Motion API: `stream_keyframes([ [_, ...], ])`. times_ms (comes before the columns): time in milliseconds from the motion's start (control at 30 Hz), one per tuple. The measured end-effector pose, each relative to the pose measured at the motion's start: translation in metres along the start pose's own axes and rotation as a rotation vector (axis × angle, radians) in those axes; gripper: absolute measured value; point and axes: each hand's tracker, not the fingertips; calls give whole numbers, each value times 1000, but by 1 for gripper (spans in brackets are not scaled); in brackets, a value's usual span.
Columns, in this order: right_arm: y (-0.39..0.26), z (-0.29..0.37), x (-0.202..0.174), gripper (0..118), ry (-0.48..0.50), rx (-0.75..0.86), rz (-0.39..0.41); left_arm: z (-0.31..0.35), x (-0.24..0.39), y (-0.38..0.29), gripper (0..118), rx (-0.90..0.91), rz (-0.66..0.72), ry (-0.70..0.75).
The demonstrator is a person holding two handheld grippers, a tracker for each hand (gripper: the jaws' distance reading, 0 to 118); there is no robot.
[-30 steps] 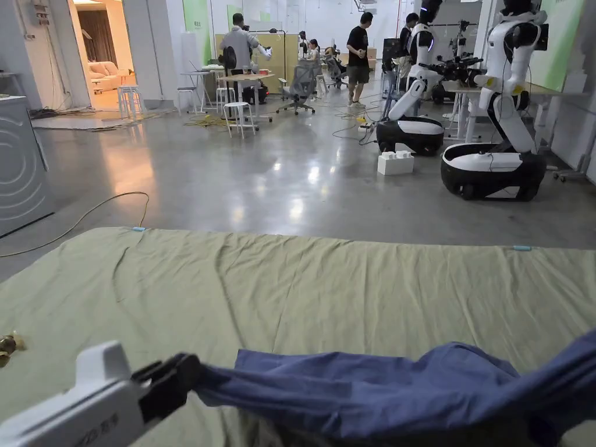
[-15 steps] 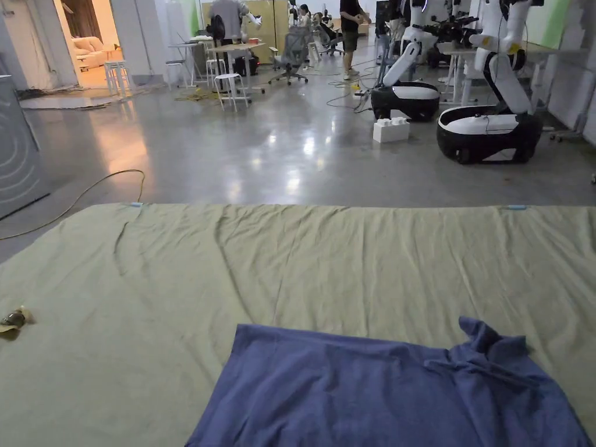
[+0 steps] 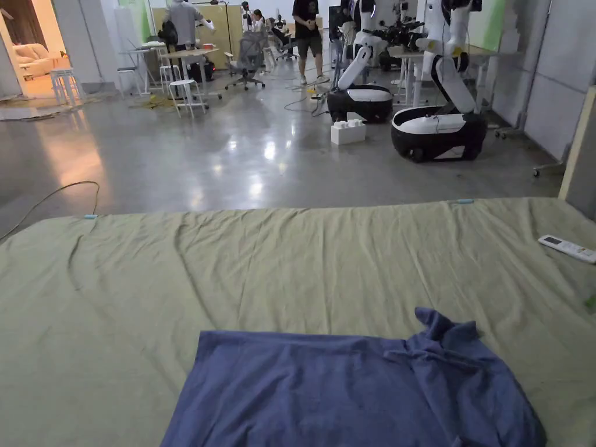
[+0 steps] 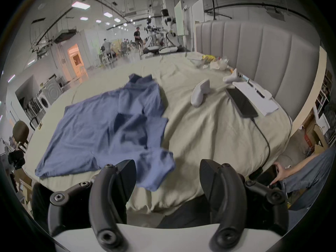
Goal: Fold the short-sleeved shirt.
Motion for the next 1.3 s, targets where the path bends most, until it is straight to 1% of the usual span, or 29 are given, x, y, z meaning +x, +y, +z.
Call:
stream_keyframes([
  [100,22,20,-14,76,58,111,18,30,30,20,89,145,-111,-37],
  [133,28,27,-20,76,73,154,30,43,32,27,89,-15,-760,333],
  [267,54,54,-50,76,143,331,117,74,82,36,89,122,-886,249],
  [367,67,75,-70,76,207,464,148,89,108,37,89,203,-940,221],
  [433,71,87,-75,76,319,533,121,96,121,34,88,235,-991,193],
  [467,74,89,-78,76,352,525,100,99,126,32,87,249,-1006,180],
  [500,75,93,-81,76,363,545,104,100,128,33,83,247,-1018,174],
  [600,77,98,-88,74,319,563,154,109,137,34,79,255,-1045,164],
  [633,76,99,-89,69,303,568,170,110,140,33,72,267,-1054,169],
  [667,75,100,-90,59,294,572,179,112,140,34,62,274,-1061,170],
  [700,74,101,-90,39,288,575,178,112,139,36,47,270,-1065,163],
  [733,76,100,-92,23,283,580,178,114,138,36,36,269,-1070,156],
  [767,75,101,-92,14,280,583,176,112,137,33,19,273,-1068,139],
  [800,75,101,-90,9,283,582,179,112,137,33,5,277,-1062,140],
  [833,74,100,-90,1,294,537,158,114,135,35,5,278,-1052,141],
  [867,74,102,-93,0,267,590,187,114,134,37,1,255,-1040,135],
  [967,74,105,-94,0,262,577,204,116,135,35,0,251,-1051,153],
  [1033,77,107,-95,0,264,613,229,115,135,35,0,243,-1052,168],
  [1067,77,106,-95,0,264,592,207,116,134,37,0,242,-1048,168],
  [1133,79,107,-96,0,256,607,211,115,132,39,0,241,-1032,159],
  [1233,82,106,-96,0,249,606,191,115,132,39,0,242,-1024,154],
  [1300,80,102,-95,0,248,591,139,114,132,40,0,234,-1023,157],
])
